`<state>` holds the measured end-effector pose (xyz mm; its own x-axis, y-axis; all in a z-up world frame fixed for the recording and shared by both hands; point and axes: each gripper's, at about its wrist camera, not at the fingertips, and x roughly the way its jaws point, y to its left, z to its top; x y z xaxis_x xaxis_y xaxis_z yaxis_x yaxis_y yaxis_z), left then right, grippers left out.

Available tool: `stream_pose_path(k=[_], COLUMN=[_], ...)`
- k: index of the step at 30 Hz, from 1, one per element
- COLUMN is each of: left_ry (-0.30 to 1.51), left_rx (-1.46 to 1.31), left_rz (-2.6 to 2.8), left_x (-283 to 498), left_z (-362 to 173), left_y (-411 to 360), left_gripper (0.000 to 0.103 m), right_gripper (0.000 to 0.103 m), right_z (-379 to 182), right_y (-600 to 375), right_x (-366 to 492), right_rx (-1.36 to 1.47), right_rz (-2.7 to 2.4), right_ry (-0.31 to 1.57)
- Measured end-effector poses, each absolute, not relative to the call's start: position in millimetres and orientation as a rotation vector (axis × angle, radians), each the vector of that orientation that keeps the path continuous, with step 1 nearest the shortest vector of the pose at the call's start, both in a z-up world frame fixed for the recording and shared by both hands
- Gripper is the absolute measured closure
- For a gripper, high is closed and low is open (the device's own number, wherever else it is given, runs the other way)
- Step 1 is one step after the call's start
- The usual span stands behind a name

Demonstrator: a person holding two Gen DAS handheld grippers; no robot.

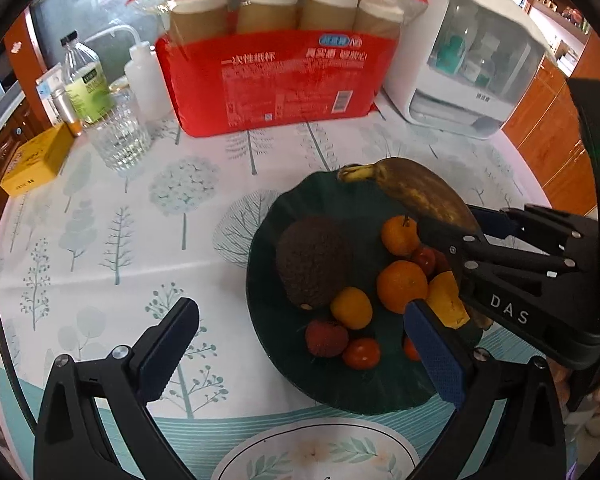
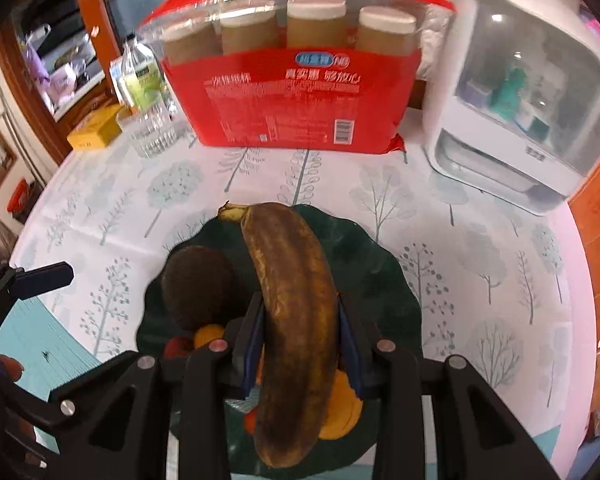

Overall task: Organize fruits
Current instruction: 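Carry the banana in the right tool over the green plate, then open the right tool to set the banana on the green plate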

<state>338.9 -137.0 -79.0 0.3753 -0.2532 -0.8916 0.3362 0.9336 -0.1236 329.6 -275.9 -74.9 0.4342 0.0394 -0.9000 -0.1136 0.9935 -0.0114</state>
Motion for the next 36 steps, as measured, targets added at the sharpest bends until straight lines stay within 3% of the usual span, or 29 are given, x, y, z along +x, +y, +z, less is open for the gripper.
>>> stream_pose_path(k=[13, 36], left_ry=[1.154, 1.094], left_rx=[0.102, 0.107], left_rz=[-0.384, -0.364], left_x=[344.7, 303.4], left_z=[-92.6, -65.8], left_y=[-142.0, -123.8], left_gripper=[0.001, 0.001], right_gripper=[0.064, 0.064], right_z=[-75.6, -62.4], right_y=[-270.2, -274.0], right_x=[333.0, 275.5], right_rx=[-0.050, 0.031], right_rz=[0.139, 0.076], right_ry=[1.113, 1.055])
